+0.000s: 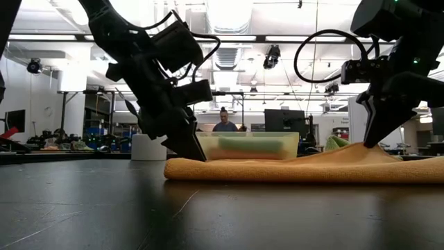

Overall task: Fold microfiber towels
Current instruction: Fold the yellow towel on the table

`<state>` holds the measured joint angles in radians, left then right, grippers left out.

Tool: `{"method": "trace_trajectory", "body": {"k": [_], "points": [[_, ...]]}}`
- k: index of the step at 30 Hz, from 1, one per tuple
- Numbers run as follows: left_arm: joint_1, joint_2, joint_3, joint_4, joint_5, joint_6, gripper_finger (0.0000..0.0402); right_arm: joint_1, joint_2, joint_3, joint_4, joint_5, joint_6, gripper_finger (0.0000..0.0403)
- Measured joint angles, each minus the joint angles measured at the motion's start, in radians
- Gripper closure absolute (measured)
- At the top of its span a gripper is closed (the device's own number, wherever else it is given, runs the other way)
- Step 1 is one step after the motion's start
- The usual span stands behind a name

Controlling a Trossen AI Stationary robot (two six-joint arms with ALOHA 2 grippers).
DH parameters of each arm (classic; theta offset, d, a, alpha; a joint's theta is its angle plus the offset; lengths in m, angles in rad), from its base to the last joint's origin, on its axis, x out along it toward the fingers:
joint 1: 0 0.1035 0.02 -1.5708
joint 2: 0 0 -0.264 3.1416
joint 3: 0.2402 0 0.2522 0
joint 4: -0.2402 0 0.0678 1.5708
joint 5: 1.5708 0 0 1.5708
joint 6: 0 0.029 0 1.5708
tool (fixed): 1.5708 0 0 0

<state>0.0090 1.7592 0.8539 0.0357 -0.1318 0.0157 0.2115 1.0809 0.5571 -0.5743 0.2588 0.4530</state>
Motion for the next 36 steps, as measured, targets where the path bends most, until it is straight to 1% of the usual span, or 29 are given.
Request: {"method": "trace_trajectory", "body": {"k": [4,10,11,17,22,26,30,36], "points": [[-0.003,0.0,0.0,0.0,-0.001,0.018,0.0309,0.0,0.0,0.0,0.003,0.0,0.0,0.0394],[-0.003,-0.008,0.0,-0.001,-0.005,0.03,0.0385,0.0,0.0,0.0,0.003,0.0,0.0,0.0394],[-0.003,-0.012,0.0,-0.001,-0.006,0.035,0.0393,0.0,0.0,0.0,0.003,0.0,-0.001,0.0394],[-0.008,-0.072,0.001,-0.021,-0.034,0.047,0.04,0.0,-0.002,0.001,-0.002,-0.007,-0.009,0.0394],[-0.008,-0.111,0.002,-0.029,-0.058,0.048,0.04,0.0,-0.002,0.023,-0.049,0.005,-0.012,0.0394],[-0.005,-0.101,0.002,-0.02,-0.092,0.046,0.04,0.0,-0.002,0.043,-0.105,0.043,-0.009,0.0394],[-0.004,-0.064,0.002,0.006,-0.141,0.043,0.04,0.0,0.002,0.041,-0.115,0.076,-0.008,0.0394],[-0.004,-0.016,0.002,0.049,-0.155,0.04,0.04,0.0,0.036,0.033,-0.108,0.086,0.001,0.0394]]}}
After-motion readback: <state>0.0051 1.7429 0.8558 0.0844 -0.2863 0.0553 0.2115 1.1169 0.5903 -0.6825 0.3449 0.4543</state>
